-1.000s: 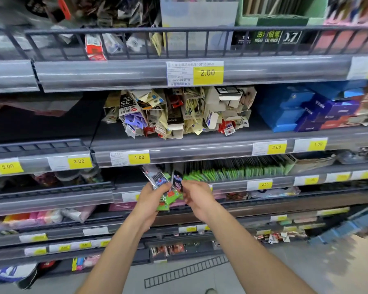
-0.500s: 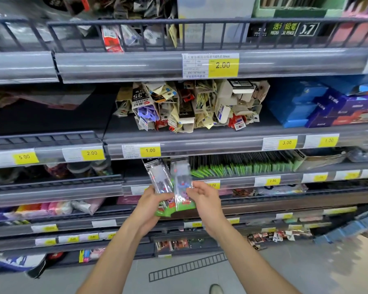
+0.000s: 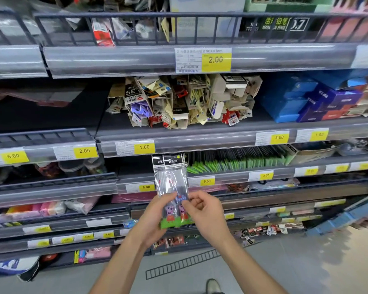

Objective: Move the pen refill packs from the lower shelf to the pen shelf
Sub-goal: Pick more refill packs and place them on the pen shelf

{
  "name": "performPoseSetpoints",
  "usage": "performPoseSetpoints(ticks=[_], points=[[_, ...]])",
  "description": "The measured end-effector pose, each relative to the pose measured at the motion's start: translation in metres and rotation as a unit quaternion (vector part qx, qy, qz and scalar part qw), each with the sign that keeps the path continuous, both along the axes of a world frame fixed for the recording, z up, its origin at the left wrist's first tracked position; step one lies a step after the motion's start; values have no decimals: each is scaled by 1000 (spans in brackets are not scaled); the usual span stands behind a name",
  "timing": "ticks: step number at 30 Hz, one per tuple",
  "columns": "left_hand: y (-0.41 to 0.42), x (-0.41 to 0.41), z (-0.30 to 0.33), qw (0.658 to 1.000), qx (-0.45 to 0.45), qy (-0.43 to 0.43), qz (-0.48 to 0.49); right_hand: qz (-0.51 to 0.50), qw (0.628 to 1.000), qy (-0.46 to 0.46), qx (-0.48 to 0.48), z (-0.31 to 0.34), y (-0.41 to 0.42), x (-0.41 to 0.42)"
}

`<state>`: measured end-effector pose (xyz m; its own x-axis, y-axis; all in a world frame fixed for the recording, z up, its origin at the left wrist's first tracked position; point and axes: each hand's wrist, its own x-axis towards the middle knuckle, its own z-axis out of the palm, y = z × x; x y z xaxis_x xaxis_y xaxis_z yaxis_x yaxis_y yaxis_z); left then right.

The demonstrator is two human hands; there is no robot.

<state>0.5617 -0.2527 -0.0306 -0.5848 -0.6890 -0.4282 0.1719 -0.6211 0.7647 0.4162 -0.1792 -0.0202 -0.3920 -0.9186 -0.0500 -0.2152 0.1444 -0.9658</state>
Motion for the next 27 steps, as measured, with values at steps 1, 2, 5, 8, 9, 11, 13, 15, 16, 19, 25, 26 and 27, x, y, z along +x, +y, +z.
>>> performPoseSetpoints(ticks=[1, 2, 5, 8, 9, 11, 13, 15, 16, 19, 25, 26, 27], points=[[3, -4, -1, 1000, -12, 2, -12, 5, 1000, 25, -2, 0, 5, -1], [5, -7, 0, 1000, -20, -3, -13, 18, 999, 48, 0, 1, 10, -3], [12, -14, -4, 999, -29, -20, -24, 77, 996, 30, 33, 10, 27, -22], [24, -26, -6, 995, -39, -20, -84, 11, 999, -24, 33, 20, 44, -56], [28, -32, -7, 994, -37, -18, -102, -52, 998, -21, 16, 20, 49, -69], [39, -48, -7, 990, -30, -11, -139, -155, 986, -57, -6, 25, 56, -93], [52, -68, -4, 983, -31, -5, -182, -184, 976, -116, -8, 31, 62, -115], [66, -90, -1, 975, -42, 0, -220, -189, 976, -106, -12, 39, 71, -134], [74, -102, 2, 972, -46, -3, -231, -198, 976, -88, -14, 42, 78, -142], [97, -138, 11, 966, -57, -4, -251, -235, 968, -78, -44, 46, 106, -173], [151, -224, 28, 961, -73, -14, -267, -445, 852, -214, -175, 68, 203, -266], [162, -242, 30, 962, -81, -22, -261, -465, 841, -203, -189, 72, 223, -282], [173, -260, 32, 961, -97, -29, -257, -464, 843, -188, -196, 74, 242, -297]])
